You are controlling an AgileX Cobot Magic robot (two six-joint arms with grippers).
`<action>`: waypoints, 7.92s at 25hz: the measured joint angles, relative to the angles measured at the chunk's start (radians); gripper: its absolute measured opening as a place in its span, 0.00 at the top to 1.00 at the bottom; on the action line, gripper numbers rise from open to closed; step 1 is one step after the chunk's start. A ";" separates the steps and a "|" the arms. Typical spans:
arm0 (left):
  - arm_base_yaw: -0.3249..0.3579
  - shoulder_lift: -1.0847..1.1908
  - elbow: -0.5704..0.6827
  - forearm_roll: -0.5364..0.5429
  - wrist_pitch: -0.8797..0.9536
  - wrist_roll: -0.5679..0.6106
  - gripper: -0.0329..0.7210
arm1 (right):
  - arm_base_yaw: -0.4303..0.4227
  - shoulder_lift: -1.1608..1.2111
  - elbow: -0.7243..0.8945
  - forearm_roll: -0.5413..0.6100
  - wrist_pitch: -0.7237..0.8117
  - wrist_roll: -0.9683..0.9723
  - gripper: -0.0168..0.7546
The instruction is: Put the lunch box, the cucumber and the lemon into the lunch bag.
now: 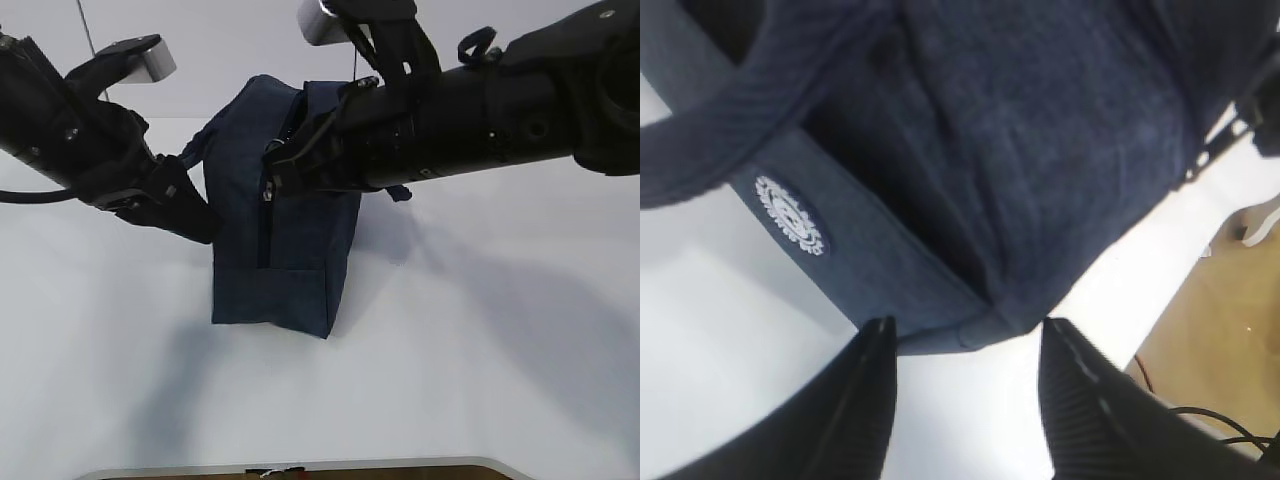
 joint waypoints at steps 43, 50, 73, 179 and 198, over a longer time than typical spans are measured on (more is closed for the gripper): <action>-0.060 0.029 0.000 -0.004 -0.042 0.110 0.97 | 0.000 0.026 -0.086 0.000 0.126 0.049 0.97; -0.060 0.029 0.000 0.014 -0.025 0.134 0.97 | 0.000 0.084 -0.162 0.000 0.152 0.051 0.97; -0.060 0.029 0.000 0.119 0.007 0.138 0.97 | 0.000 0.178 -0.249 0.009 0.311 0.051 0.97; 0.041 0.328 -0.542 0.048 0.342 0.050 0.98 | -0.067 0.294 -0.359 0.016 0.349 0.106 0.97; 0.041 0.249 -0.476 0.132 0.333 0.028 0.98 | -0.122 0.396 -0.372 0.018 0.335 0.194 0.97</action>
